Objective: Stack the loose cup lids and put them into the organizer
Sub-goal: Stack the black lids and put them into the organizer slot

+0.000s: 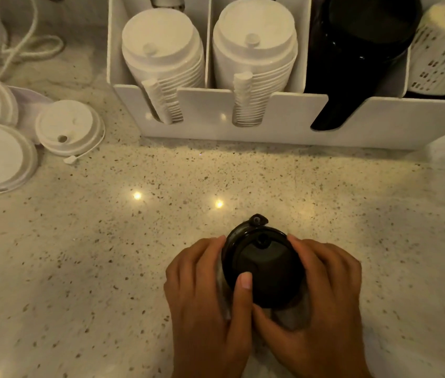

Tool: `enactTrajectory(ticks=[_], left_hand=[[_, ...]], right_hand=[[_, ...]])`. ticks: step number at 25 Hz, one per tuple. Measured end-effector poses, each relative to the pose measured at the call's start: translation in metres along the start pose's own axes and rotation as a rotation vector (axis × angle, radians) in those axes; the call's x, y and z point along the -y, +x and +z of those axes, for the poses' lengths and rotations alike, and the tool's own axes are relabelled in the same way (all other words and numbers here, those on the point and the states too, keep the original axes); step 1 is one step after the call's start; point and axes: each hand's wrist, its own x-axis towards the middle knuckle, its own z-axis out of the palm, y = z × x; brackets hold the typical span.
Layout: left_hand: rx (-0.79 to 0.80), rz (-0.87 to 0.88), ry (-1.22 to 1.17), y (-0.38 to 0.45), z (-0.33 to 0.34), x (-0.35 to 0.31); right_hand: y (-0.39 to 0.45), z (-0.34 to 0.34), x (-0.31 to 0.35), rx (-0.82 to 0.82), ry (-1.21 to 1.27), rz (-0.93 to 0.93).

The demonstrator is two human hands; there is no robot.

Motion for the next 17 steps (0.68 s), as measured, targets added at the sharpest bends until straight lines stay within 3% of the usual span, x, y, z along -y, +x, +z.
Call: enactTrajectory(ticks=[6,11,15,17], left_hand=[[0.012,-0.010,0.094,0.000,0.002,0.001],[0.020,-0.143,0.094,0.002,0.001,-0.005],[0.053,-0.201,-0.004,0.012,-0.007,-0.016],[0.043,-0.191,-0.042,0.023,-0.006,-0.023]], right_hand=[[0.001,0.005,-0.002,0.016,-0.025,0.010],[0.002,0.003,0.001,0.093,-0.010,0.063],[0.009,-0.012,0.010,0.020,0.342,0.342],[0.032,-0.013,0.012,-0.070,0.361,0.442]])
